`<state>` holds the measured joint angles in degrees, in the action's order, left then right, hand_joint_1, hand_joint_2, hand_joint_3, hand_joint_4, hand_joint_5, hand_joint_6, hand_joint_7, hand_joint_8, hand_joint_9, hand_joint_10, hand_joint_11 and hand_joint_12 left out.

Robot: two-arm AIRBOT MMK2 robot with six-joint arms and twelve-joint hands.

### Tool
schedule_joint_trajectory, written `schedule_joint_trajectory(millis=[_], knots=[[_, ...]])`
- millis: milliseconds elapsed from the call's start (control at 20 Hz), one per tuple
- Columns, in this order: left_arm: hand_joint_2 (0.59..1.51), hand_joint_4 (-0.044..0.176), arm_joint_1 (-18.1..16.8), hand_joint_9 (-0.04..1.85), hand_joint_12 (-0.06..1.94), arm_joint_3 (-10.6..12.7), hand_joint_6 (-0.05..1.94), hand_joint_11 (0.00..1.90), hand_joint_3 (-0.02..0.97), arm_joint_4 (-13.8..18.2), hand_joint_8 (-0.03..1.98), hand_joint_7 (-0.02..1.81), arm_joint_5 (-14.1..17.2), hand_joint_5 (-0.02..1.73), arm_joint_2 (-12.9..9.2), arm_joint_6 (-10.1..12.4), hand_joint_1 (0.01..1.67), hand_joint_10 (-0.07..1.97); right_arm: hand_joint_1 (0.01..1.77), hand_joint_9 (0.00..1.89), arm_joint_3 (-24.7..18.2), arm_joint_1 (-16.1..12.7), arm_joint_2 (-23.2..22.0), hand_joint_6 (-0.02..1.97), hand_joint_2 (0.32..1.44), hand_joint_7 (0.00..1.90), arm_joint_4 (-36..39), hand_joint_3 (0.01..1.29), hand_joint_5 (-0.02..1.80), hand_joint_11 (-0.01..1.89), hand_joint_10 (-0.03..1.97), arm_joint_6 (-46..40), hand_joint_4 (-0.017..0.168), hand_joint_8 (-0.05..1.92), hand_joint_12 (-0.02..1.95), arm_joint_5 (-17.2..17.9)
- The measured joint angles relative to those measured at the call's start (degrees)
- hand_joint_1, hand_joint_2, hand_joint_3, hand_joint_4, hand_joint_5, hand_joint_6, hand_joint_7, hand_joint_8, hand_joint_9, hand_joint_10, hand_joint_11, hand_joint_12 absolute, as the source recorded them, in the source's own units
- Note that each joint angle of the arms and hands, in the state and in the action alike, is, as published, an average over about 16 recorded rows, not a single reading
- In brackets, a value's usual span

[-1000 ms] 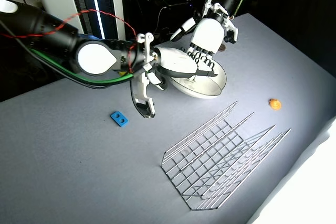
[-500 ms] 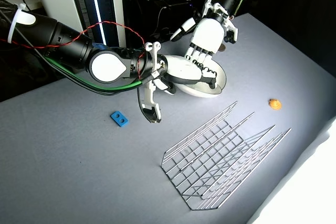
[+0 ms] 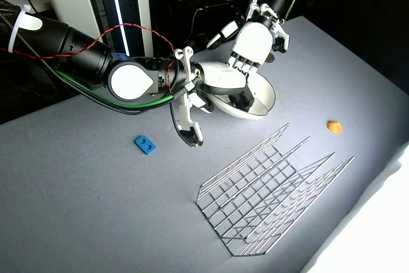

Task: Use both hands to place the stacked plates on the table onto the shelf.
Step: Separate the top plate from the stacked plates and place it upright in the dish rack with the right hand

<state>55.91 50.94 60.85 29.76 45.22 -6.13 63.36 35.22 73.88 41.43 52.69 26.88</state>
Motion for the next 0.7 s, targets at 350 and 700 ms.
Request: schedule_joint_trajectory(millis=[350, 700], knots=[[1.145, -0.002, -1.9, 0.02, 0.02, 2.8, 0.0, 0.01, 0.018, -1.16, -0.01, 0.01, 1.56, 0.01, -0.75, -0.01, 0.01, 0.01, 1.09, 1.24, -0.48, -0.34, -0.04, 0.33, 0.88, 1.08, -0.72, 0.01, 0.99, 1.01, -0.01, -0.13, -0.002, 0.32, 0.8, 1.4], [1.141, 0.002, -4.5, 0.02, 0.02, 7.16, 0.01, 0.01, 0.017, -2.34, 0.0, 0.03, 4.89, 0.04, -3.27, 0.16, 0.01, 0.01, 1.1, 1.33, -2.04, -1.03, -0.62, 0.46, 0.87, 1.13, -1.86, 0.01, 1.02, 0.99, -0.01, -0.32, 0.004, 0.46, 0.88, 1.22]])
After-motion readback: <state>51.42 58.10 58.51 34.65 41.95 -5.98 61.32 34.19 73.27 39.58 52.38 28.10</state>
